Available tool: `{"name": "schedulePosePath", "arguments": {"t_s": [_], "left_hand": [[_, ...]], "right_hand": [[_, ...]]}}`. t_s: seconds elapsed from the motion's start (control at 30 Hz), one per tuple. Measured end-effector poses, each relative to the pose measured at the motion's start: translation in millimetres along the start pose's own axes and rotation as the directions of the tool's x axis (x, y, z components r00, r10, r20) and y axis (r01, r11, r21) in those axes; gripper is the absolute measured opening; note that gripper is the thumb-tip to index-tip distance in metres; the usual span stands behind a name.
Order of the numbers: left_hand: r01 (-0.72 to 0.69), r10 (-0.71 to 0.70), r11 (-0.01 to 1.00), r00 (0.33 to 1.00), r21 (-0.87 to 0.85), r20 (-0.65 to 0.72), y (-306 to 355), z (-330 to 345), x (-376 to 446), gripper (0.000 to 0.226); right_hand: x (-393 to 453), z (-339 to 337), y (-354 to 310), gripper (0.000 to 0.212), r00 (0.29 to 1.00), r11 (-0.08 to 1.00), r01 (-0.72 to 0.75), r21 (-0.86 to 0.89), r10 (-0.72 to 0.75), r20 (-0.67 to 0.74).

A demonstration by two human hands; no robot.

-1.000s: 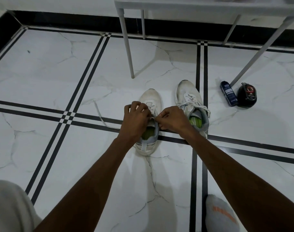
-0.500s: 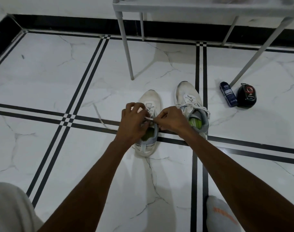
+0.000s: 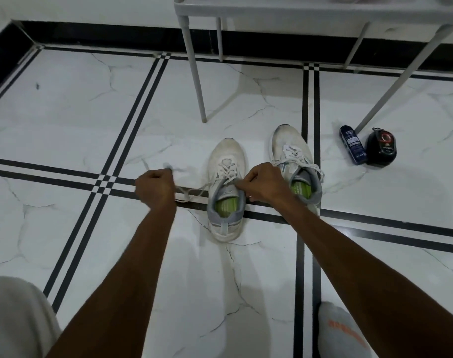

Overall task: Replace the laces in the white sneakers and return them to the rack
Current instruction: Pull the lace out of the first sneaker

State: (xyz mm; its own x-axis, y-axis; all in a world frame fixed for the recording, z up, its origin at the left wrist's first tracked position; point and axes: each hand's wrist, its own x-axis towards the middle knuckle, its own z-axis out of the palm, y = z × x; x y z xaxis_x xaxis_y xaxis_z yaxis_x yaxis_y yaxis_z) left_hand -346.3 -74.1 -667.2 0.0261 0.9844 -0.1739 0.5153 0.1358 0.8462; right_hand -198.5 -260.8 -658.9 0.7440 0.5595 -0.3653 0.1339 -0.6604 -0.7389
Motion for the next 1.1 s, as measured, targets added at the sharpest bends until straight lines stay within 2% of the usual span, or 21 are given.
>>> {"name": "schedulePosePath", "arguments": {"t_s": [0.07,0.1,0.17,0.2,0.23,0.27,0.33,0.4,0.47,0.53,0.6,0.7,0.77,0.83,0.9,1.03,1.1], "left_hand": [[0.103,-0.102,0.994,0.994,0.023,-0.049,-7.4,-11.6,24.3,0.015],[0.125,-0.125,0.992,0.992,0.004,-0.014,-10.9,-15.9,30.6,0.018],[0.116,-0.104,0.991,0.983,-0.072,0.153,-12.1,-14.7,21.5,0.052],[0.044,-0.031,0.997,0.981,-0.063,0.192,-11.5,-10.1,8.8,0.069],[-0.071,0.074,0.997,0.978,-0.021,0.194,-8.7,-3.3,-5.7,0.075],[-0.217,0.211,0.976,0.960,0.012,0.183,-5.2,2.6,-20.7,0.068],[-0.503,0.490,0.864,0.838,-0.007,0.238,-0.6,11.3,-46.4,0.038],[-0.631,0.582,0.775,0.701,-0.022,0.412,0.0,15.2,-63.1,0.029],[-0.662,0.571,0.749,0.638,-0.011,0.517,-6.9,18.3,-67.9,0.031],[-0.654,0.558,0.756,0.639,-0.008,0.529,-16.0,18.5,-67.6,0.025],[-0.597,0.536,0.802,0.691,-0.036,0.485,-20.0,17.2,-65.1,0.022],[-0.485,0.472,0.870,0.772,-0.087,0.425,-21.5,17.1,-57.9,0.020],[-0.441,0.432,0.894,0.794,-0.086,0.428,-22.3,17.7,-57.0,0.015],[-0.381,0.395,0.916,0.795,-0.127,0.461,-23.4,19.2,-58.0,0.016],[-0.374,0.394,0.917,0.786,-0.140,0.476,-23.3,20.4,-60.0,0.015],[-0.398,0.410,0.908,0.783,-0.130,0.467,-22.6,19.8,-62.9,0.011],[-0.377,0.394,0.917,0.794,-0.134,0.464,-23.2,18.1,-61.4,0.013]], "right_hand": [[0.1,-5.3,5.7,0.039,0.999,0.999,0.000,-0.038,-0.002,-0.041],[0.0,-7.4,8.0,0.039,0.999,1.000,-0.003,-0.029,0.002,-0.038],[-0.8,-9.9,7.1,0.035,1.000,1.000,0.008,-0.022,-0.009,-0.014],[-1.4,-8.9,4.6,0.031,1.000,0.999,0.024,-0.039,-0.024,-0.005],[-1.3,-7.1,1.6,0.026,0.999,0.997,0.042,-0.061,-0.042,-0.004],[-1.9,-4.9,-1.4,0.020,0.998,0.996,0.058,-0.072,-0.058,-0.007],[-3.0,-0.5,-4.4,0.016,0.996,0.992,0.094,-0.078,-0.094,-0.001],[-3.5,4.1,-3.0,0.020,0.987,0.977,0.161,-0.138,-0.162,0.005],[-5.1,6.1,-4.3,0.025,0.974,0.951,0.222,-0.215,-0.228,-0.004],[-5.6,6.2,-4.2,0.026,0.958,0.925,0.278,-0.260,-0.285,0.009],[-5.6,4.3,0.1,0.027,0.957,0.925,0.282,-0.256,-0.289,0.010],[-4.0,2.6,4.8,0.027,0.978,0.966,0.206,-0.157,-0.210,-0.012],[-5.8,8.2,-0.6,0.030,0.974,0.944,0.219,-0.246,-0.228,-0.009],[-7.3,14.9,-8.2,0.035,0.948,0.843,0.286,-0.455,-0.318,0.008],[-7.4,19.5,-16.4,0.032,0.916,0.728,0.347,-0.592,-0.399,0.046],[-4.4,28.4,-20.6,0.024,0.897,0.686,0.395,-0.611,-0.431,0.095],[-1.0,26.0,-16.4,0.021,0.888,0.728,0.412,-0.548,-0.457,0.061]]}}
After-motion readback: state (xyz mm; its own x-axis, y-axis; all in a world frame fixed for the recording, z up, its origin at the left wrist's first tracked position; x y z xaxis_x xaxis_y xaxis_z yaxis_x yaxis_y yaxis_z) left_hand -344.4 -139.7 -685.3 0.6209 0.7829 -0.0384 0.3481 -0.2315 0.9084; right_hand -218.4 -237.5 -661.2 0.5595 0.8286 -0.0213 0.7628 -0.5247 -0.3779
